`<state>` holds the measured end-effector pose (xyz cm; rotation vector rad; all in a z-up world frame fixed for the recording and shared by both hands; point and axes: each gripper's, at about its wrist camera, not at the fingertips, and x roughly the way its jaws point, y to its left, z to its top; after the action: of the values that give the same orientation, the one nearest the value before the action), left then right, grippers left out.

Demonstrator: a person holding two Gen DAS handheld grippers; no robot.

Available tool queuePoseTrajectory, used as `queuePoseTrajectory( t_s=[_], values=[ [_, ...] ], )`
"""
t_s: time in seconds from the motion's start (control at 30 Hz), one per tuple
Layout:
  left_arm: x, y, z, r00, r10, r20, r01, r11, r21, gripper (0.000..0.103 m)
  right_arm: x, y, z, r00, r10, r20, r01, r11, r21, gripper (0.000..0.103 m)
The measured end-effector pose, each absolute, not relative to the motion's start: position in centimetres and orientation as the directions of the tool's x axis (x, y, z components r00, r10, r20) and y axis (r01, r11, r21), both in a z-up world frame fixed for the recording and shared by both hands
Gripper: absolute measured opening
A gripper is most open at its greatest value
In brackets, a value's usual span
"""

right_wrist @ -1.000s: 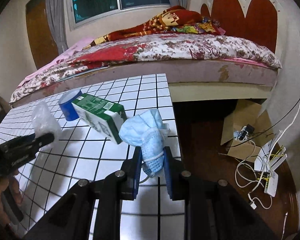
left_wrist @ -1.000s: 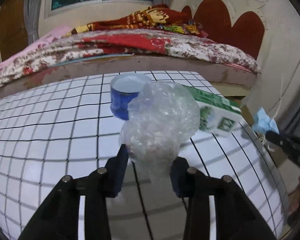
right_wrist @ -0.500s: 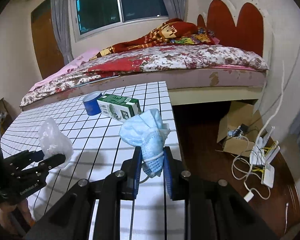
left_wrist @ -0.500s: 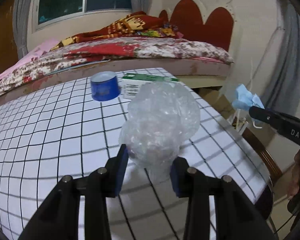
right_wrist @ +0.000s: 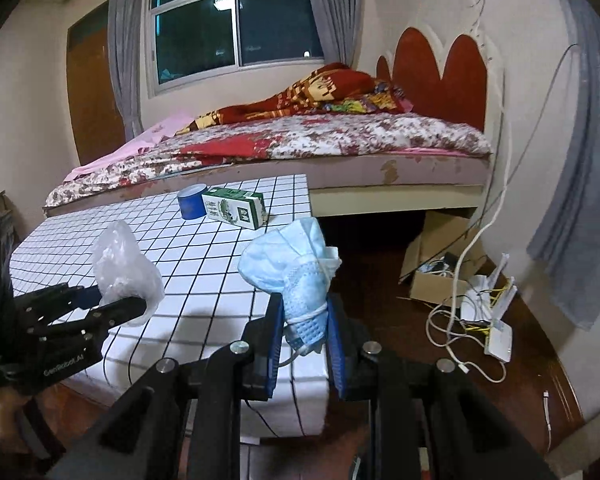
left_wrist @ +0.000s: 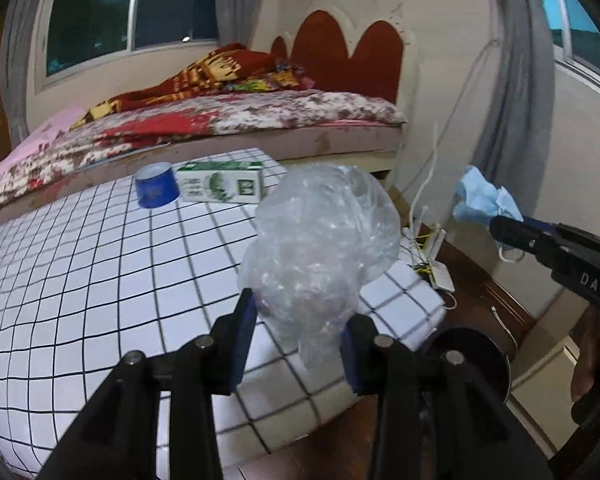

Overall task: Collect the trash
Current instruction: 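Carry the blue mask toward the bin while the left tool carries the plastic bag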

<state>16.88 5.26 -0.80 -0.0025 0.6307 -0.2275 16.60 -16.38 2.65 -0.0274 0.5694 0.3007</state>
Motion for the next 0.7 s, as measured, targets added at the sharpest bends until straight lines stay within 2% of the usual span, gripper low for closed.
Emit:
queuePoseTrajectory(
  t_s=[0.27, 0.7],
  values=[
    [15.3, 1.4, -0.7, 0.773, -0.266, -0.577, 0.277, 0.958, -0.07, 0.04, 13.2, -21.8, 2.4, 0.828, 0.202, -0.523, -0.218, 0.976, 0.032, 0.023],
    [14.2, -4.7, -1.8, 0.725, -0.324, -0.608, 0.385, 0.922, -0.033, 0.04, 10.7, -27.3, -0.1, 0.831, 0.154, -0.535, -0.129, 0.988, 0.085, 0.023]
  ],
)
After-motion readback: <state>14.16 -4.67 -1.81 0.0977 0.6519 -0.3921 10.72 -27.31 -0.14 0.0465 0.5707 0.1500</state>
